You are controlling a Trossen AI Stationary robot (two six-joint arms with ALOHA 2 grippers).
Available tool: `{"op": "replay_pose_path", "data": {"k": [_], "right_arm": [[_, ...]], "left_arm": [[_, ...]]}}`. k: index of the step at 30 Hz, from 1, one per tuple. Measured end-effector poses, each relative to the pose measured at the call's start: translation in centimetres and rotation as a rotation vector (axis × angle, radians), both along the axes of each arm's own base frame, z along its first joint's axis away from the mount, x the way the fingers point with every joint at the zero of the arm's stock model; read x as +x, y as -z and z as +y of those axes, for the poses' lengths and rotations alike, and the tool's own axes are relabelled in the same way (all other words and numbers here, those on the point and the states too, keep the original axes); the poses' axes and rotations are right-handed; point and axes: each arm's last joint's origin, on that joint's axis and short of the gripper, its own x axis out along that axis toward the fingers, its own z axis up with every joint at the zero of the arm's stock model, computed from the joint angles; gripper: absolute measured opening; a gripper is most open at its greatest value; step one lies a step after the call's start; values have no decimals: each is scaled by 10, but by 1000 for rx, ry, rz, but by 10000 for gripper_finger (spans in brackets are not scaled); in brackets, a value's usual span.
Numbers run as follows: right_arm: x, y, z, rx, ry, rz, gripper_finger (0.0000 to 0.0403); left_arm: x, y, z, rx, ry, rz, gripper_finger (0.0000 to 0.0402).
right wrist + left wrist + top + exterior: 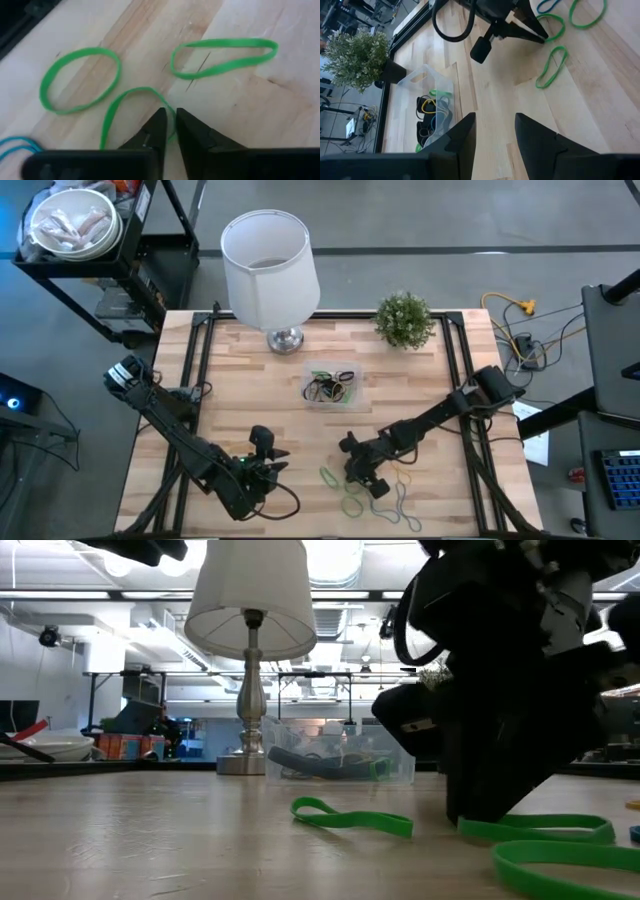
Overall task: Pick and place rubber bands into bin
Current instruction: Put the green rubber band into the transparent bin
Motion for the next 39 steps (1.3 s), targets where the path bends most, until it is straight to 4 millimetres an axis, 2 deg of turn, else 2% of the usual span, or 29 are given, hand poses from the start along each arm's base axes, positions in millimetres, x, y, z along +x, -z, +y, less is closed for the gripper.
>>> {"op": "replay_pose_path", "data": {"k": [2, 8, 19, 25, 31, 39], "right_arm": [[-2, -2, 2, -30, -20, -23, 15], [-8, -13, 6, -73, -35, -53, 8], [-18, -61, 4, -281, 36, -255, 8], [-20, -83, -5, -481, 159, -384, 8], [-19, -94, -17, -715, 302, -455, 8], [-10, -107, -51, -766, 423, -455, 8]], "left_arm": [[0, 0, 0, 0, 0, 0, 121], [0, 0, 0, 0, 0, 0, 121], [0, 0, 0, 0, 0, 0, 121], [0, 0, 0, 0, 0, 0, 121], [0, 0, 0, 0, 0, 0, 121], [0, 0, 0, 0, 1, 1, 121]]}}
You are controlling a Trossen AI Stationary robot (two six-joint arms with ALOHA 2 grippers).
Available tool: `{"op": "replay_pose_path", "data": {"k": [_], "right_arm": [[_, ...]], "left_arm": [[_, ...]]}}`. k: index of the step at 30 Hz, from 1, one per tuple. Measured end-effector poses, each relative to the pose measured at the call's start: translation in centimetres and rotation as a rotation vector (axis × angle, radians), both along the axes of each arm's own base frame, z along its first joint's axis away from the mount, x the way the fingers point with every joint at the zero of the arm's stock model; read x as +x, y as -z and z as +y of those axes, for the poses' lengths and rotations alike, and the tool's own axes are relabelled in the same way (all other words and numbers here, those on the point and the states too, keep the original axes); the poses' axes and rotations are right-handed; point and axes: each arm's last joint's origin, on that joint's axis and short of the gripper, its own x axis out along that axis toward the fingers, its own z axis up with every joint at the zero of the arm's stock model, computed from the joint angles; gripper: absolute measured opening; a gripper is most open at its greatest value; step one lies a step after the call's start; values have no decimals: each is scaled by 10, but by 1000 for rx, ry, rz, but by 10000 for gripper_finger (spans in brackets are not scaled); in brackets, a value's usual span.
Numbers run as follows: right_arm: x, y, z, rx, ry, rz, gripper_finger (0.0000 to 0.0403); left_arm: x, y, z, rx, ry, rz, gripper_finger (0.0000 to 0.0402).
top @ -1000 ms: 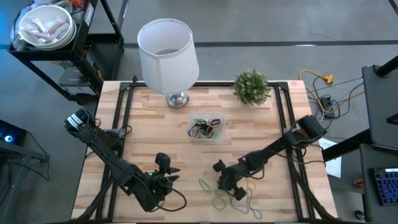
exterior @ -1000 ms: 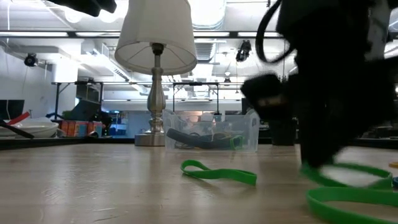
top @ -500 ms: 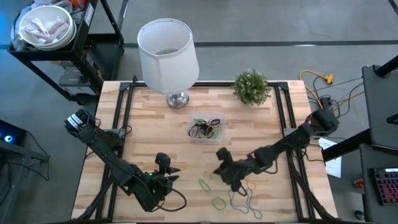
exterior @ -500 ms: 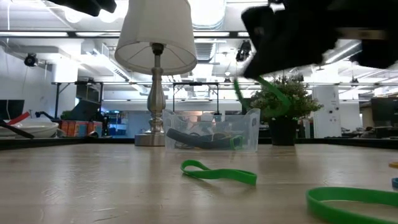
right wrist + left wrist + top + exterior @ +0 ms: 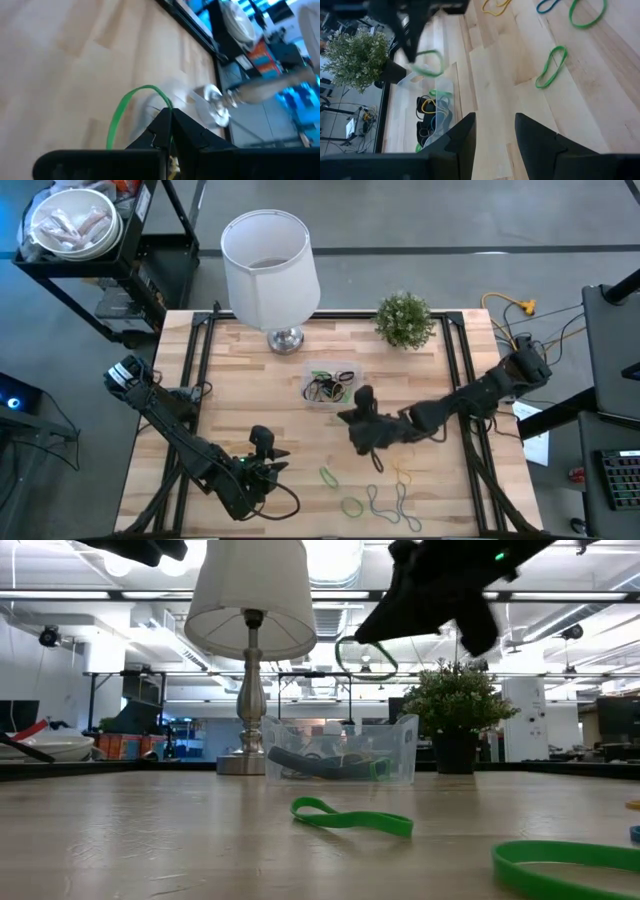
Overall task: Pick and place rubber bands into bin
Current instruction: Put the green rubber band into the transparent bin
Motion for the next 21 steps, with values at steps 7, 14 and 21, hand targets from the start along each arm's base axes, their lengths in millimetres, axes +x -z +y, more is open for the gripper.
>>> {"op": "replay_pose_path", "data": {"k": [7, 14, 21], "right_arm": [[12, 0, -50, 23, 130, 6, 8], [18, 2, -100, 171, 173, 9, 8], [16, 6, -131, 316, 246, -15, 9]], "left_arm": [[0, 0, 0, 1, 0, 1, 121], [0, 0, 0, 2, 1, 1, 121], [0, 0, 0, 3, 1, 1, 121]]}}
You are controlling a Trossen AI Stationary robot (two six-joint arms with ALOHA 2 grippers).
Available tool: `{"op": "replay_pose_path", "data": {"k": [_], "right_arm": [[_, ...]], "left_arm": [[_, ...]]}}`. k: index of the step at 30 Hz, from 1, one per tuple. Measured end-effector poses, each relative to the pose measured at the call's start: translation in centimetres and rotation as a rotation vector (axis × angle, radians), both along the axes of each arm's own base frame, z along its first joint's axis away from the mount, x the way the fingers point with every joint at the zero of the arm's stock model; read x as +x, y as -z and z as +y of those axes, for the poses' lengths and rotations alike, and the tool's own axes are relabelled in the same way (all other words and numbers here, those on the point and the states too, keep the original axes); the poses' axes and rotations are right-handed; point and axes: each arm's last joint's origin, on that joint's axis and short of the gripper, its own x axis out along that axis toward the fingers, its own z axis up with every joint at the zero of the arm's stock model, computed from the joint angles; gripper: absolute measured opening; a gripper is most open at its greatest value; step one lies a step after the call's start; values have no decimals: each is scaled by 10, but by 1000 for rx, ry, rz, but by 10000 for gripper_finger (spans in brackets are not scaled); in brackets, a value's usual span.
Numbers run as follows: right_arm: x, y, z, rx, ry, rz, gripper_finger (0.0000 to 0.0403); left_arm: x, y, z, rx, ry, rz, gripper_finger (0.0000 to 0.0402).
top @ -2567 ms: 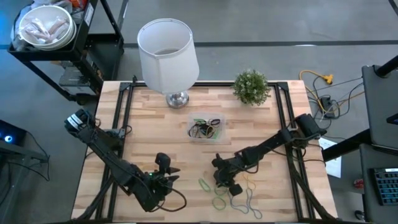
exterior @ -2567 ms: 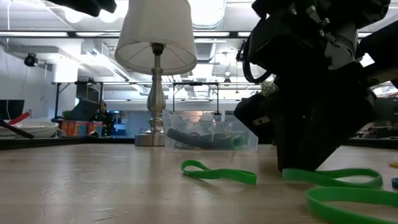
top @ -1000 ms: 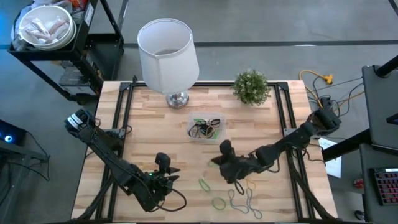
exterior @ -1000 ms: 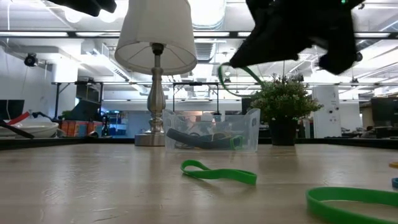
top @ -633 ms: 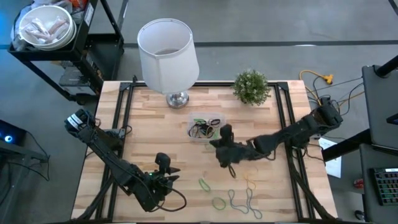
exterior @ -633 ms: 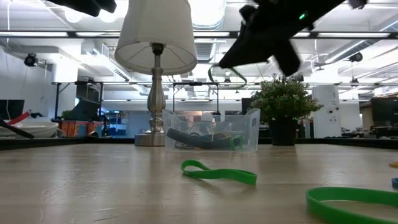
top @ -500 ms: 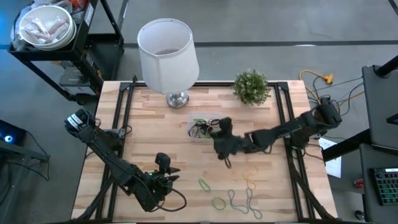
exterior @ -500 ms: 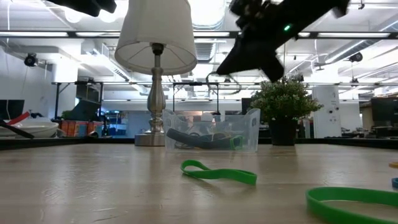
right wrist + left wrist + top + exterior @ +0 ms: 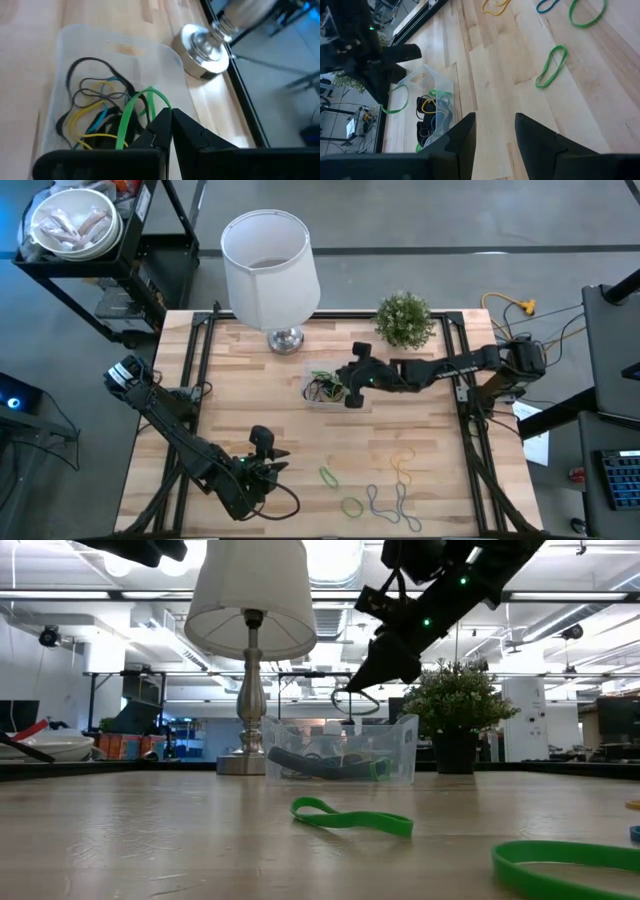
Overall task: Pick and place rubber bands into bin
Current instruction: Put the green rubber band into the transparent bin, then put the yellow rubber band into the transparent bin
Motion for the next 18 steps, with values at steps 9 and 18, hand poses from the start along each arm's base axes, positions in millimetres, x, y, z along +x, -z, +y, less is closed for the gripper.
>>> {"op": "replay_pose_path", "data": {"k": [9, 18], "right_arm": [[-8, 13, -7, 27, 42, 29, 22], [-9, 14, -7, 28, 43, 33, 98]], "left_arm": [[0, 0, 0, 0, 0, 0, 121], [0, 0, 0, 1, 0, 0, 121]]}}
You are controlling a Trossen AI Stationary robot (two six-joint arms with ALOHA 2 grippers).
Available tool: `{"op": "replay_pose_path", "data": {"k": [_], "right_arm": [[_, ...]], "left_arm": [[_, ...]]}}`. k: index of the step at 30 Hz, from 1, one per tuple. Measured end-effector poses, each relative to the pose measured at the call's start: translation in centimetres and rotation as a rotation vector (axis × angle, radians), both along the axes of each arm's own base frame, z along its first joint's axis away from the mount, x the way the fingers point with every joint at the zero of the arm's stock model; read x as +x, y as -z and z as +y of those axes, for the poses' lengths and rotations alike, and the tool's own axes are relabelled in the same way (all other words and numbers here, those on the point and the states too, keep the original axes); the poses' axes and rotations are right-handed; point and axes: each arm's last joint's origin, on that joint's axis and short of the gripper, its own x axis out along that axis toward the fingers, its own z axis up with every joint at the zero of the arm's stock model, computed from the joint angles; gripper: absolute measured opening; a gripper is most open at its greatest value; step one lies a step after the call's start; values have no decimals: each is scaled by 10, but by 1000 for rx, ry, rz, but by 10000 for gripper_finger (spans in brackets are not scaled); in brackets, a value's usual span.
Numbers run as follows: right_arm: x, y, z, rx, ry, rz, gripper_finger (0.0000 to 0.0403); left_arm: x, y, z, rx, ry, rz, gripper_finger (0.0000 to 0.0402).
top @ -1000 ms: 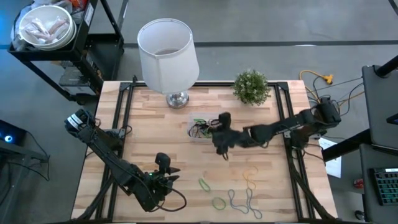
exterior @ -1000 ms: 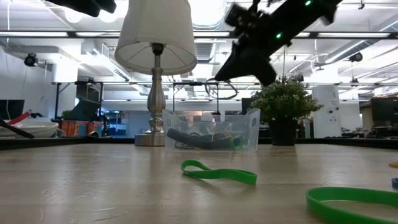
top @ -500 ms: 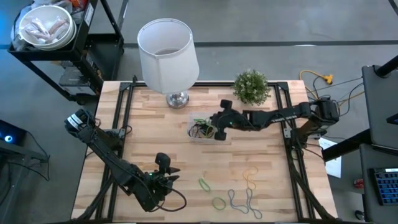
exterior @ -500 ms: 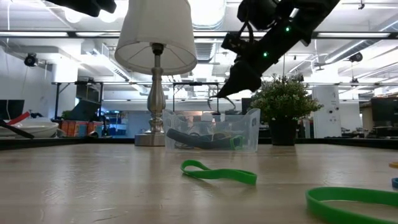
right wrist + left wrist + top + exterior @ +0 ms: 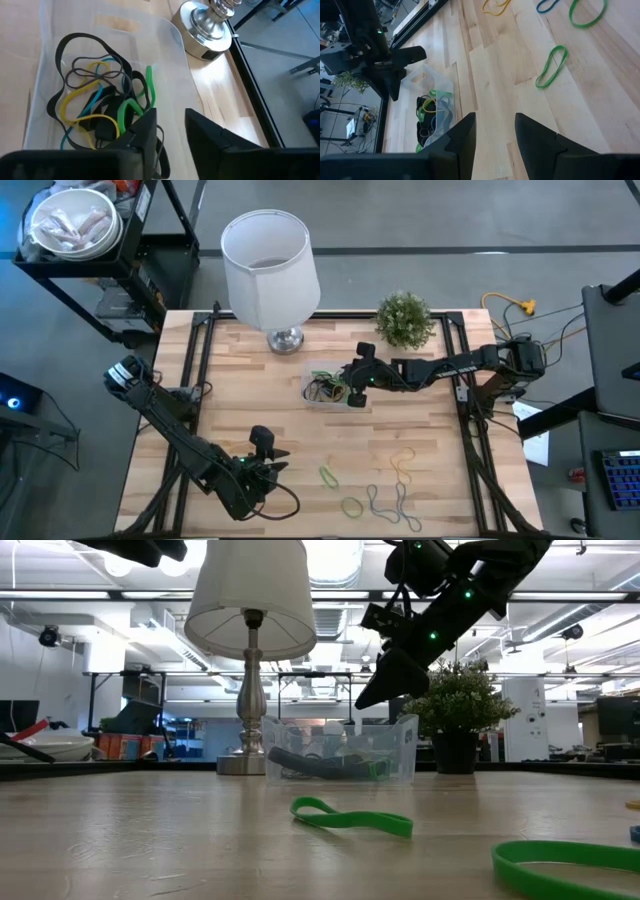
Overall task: Pick and place rubber bands into bin
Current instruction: Put the yellow rubber band into the transparent bin
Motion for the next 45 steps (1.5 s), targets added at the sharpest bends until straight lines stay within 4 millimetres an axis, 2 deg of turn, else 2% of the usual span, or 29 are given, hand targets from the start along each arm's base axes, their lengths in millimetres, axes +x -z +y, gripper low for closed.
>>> {"op": "replay_pose_path", "data": {"k": [6, 12, 19, 27, 35, 39, 45], "right_arm": [[-3, -1, 5, -10, -26, 30, 130], [-10, -20, 25, -46, -115, 4, 133], [-29, -49, 61, -41, -235, -56, 121], [-53, -73, 107, -26, -408, -137, 110], [-67, -76, 140, -31, -548, -146, 107], [-69, -76, 146, -42, -574, -145, 103], [-69, -76, 147, -40, -572, -146, 100]], "left_arm": [[-2, 3, 1, -25, 4, 36, 121], [-13, 12, 8, -138, -96, 177, 121], [-31, 25, 17, -365, -369, 374, 121], [-51, 54, 28, -530, -711, 511, 121], [-69, 83, 42, -522, -893, 607, 121], [-75, 91, 46, -520, -930, 648, 121], [-74, 93, 45, -552, -937, 633, 121]]}}
